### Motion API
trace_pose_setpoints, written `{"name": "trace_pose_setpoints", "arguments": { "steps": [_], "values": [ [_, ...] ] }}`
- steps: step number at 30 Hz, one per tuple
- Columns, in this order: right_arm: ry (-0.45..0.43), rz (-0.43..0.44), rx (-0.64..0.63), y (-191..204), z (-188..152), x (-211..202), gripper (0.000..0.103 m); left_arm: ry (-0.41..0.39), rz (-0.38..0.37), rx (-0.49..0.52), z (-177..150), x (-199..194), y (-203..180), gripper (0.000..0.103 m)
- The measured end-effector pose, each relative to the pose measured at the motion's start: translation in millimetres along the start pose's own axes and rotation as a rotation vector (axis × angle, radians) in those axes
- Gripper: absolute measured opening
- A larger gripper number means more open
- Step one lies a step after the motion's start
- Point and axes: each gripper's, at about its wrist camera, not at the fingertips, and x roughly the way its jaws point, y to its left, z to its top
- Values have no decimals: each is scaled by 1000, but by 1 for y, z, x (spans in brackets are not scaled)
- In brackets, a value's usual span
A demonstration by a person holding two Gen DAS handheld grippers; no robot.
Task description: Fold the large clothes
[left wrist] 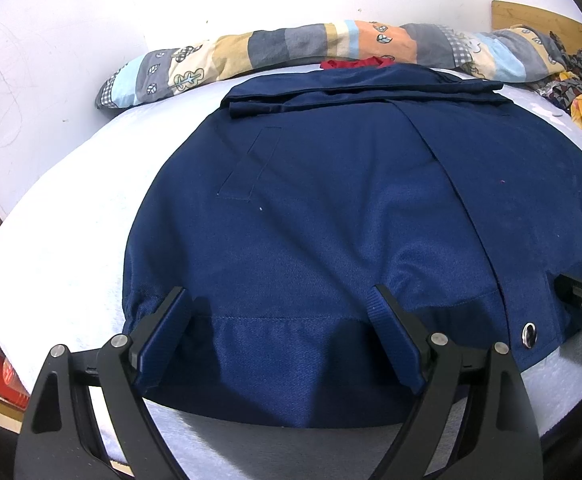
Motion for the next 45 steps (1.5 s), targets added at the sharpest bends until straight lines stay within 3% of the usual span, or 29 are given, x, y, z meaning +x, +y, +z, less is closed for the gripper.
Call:
{"name": "trace_pose_setpoints", "arguments": {
  "steps": [27,29,33,36,38,40,42,44,45],
  "values": [
    [-21,-34,-30,5,-2,-2,102,-22,2,18,-4,-4,-1,90],
    [-19,-35,-31,4,-2,-2,102,-11,-12,21,-2,-5,0,90],
    [41,-7,-44,0,4,-4,102,66,-109,25,11,-10,16,90],
    [47,34,-17,-12,9,-15,101,51,-111,17,18,-18,35,90],
    [11,76,66,-33,12,-27,101,44,-71,-15,22,-21,53,90],
    [-39,143,186,-65,15,-43,101,67,-109,-101,25,-18,78,90],
    [-90,141,278,-95,16,-57,101,112,-137,-208,25,-8,106,90],
    [-126,108,367,-126,15,-67,101,181,-202,-314,23,5,129,89],
    [-127,106,427,-144,13,-68,101,218,-276,-377,20,13,140,88]
  ]
}}
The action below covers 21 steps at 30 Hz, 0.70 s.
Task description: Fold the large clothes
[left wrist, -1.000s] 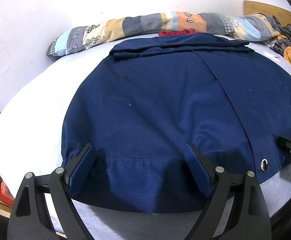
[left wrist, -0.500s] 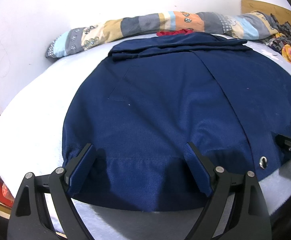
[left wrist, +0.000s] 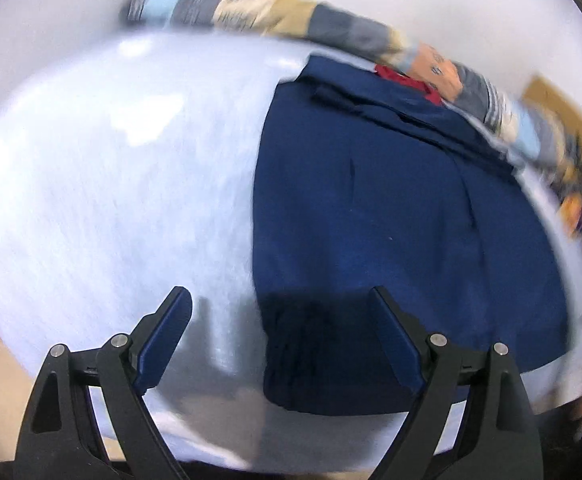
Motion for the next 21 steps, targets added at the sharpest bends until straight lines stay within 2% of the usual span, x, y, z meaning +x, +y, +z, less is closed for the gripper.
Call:
{"name": "trace_pose_setpoints", "arguments": {
  "steps": [1,3,4,5,7,10,12,14,16,17,18,19,21],
  "values": [
    [6,14,56,-14,4,0,101,40,-83,-56,3,5,11,87],
    [46,110,246,-51,4,9,87,74,-181,-121,6,10,23,78],
    [66,133,305,-62,1,13,71,86,-223,-141,7,12,27,76],
    [96,136,355,-71,-3,20,59,95,-248,-152,9,14,29,73],
    [161,146,434,-86,-13,36,51,111,-272,-159,11,19,31,73],
    [176,207,509,-95,-18,45,53,135,-318,-178,13,26,31,70],
    [192,247,501,-90,-18,49,54,150,-354,-178,13,27,27,70],
    [196,243,462,-82,-22,48,54,162,-377,-154,13,28,20,70],
    [215,329,434,-70,-21,52,54,168,-396,-108,11,26,9,70],
    [224,387,415,-61,-21,52,50,164,-393,-83,11,25,5,70],
    [228,422,383,-54,-19,52,47,158,-378,-58,11,24,0,70],
    [233,435,353,-47,-18,52,40,152,-354,-44,11,25,-2,69],
    [230,378,315,-43,-18,53,39,139,-272,-30,11,28,0,55]
  ]
}}
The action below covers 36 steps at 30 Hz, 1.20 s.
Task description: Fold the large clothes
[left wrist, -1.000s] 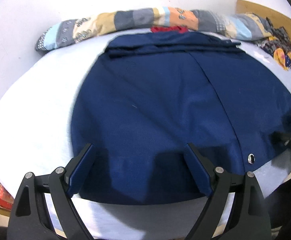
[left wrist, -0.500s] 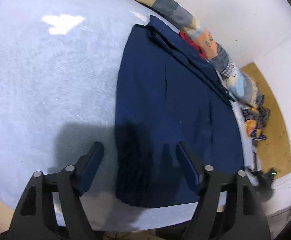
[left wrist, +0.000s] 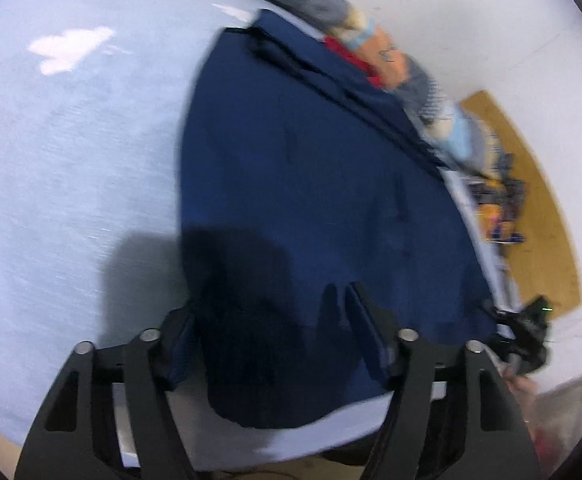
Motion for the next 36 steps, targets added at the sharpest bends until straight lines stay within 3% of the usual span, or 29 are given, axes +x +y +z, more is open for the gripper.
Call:
{"name": "trace_pose_setpoints", "arguments": {
  "steps": [2,4,6,7,8,11,14,18,23,28,30,32,33,35,36],
  "values": [
    [-8,-61,6,-5,2,3,39,-11,12,-3,-2,2,1,56],
    [1,-50,37,-11,3,7,39,-17,30,38,-5,5,-7,61],
    [-2,-38,41,-14,5,8,38,-35,39,70,-7,6,-13,59],
    [-9,-38,26,-12,6,10,35,-49,39,73,-7,6,-14,50],
    [-13,-45,1,-8,6,12,30,-67,54,77,-7,4,-14,20],
    [-41,-57,-54,7,1,8,18,-84,21,59,-7,3,-13,18],
    [-89,15,-71,15,-1,-8,14,-125,-8,65,-8,-8,-16,18],
    [-157,94,-74,21,-2,-39,14,-171,-26,61,-10,-29,-20,17],
    [-179,168,-62,21,-9,-58,11,-187,-47,81,-20,-50,-23,17],
    [-163,162,-98,26,-23,-72,11,-152,-19,46,-27,-57,-12,18],
    [-132,80,-94,22,-22,-65,11,-122,17,31,-26,-49,-8,24],
    [-90,38,-57,16,-18,-55,20,-90,50,13,-24,-39,-3,26],
    [-80,15,-51,14,-17,-53,23,-66,66,-5,-23,-34,-1,38],
    [-57,-51,-42,8,-14,-45,44,-36,120,-38,-20,-27,2,68],
    [-52,-71,-30,4,-13,-42,51,-39,134,-54,-19,-24,5,69]
  ]
}}
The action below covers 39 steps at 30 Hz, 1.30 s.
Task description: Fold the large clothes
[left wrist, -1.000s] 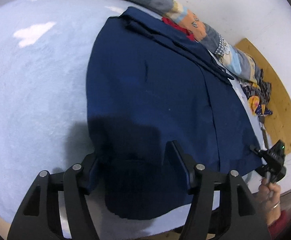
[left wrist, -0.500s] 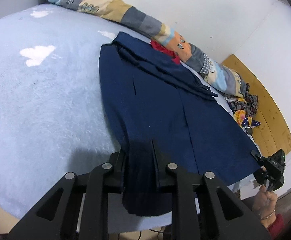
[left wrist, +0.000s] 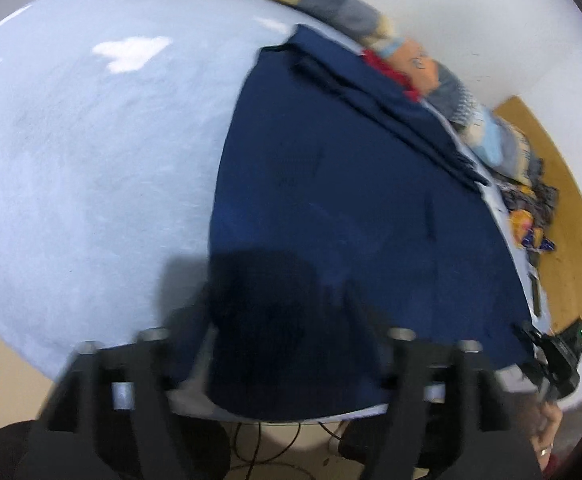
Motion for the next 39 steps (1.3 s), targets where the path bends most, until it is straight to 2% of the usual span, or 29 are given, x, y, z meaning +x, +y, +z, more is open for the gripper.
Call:
{"name": "trace_pose_setpoints", "arguments": {
  "steps": [1,3,5,7,11,12,13,14,15,16,20,28,36,39],
  "values": [
    [5,-19,23,-5,3,3,55,2,12,-11,0,2,1,69],
    [-4,-43,63,-15,6,2,56,22,34,-29,3,9,4,73],
    [-1,-68,98,-24,5,2,62,59,34,-31,3,21,5,75],
    [8,-89,123,-32,4,4,64,67,37,-2,1,26,0,85],
    [30,-123,105,-31,5,17,68,33,96,100,-4,33,-16,85],
    [35,-140,86,-29,5,22,68,8,118,129,-5,33,-22,71],
    [34,-152,65,-26,5,26,66,-14,138,154,-6,32,-26,61],
    [32,-161,50,-24,5,29,55,-33,159,173,-6,30,-29,45],
    [28,-166,27,-21,4,30,39,-56,162,174,-6,27,-29,22],
    [26,-174,-3,-17,3,32,13,-70,148,170,-5,24,-29,19],
    [21,-205,-54,-12,-1,34,14,-67,135,157,-4,27,-25,19],
    [17,-226,-53,-17,-7,40,16,-77,130,124,-5,30,-24,20],
    [-3,-244,-67,-15,-11,40,16,-67,178,175,-5,34,-32,24],
    [-1,-215,-24,-20,-10,40,19,-64,181,176,-5,34,-32,26]
  ]
}}
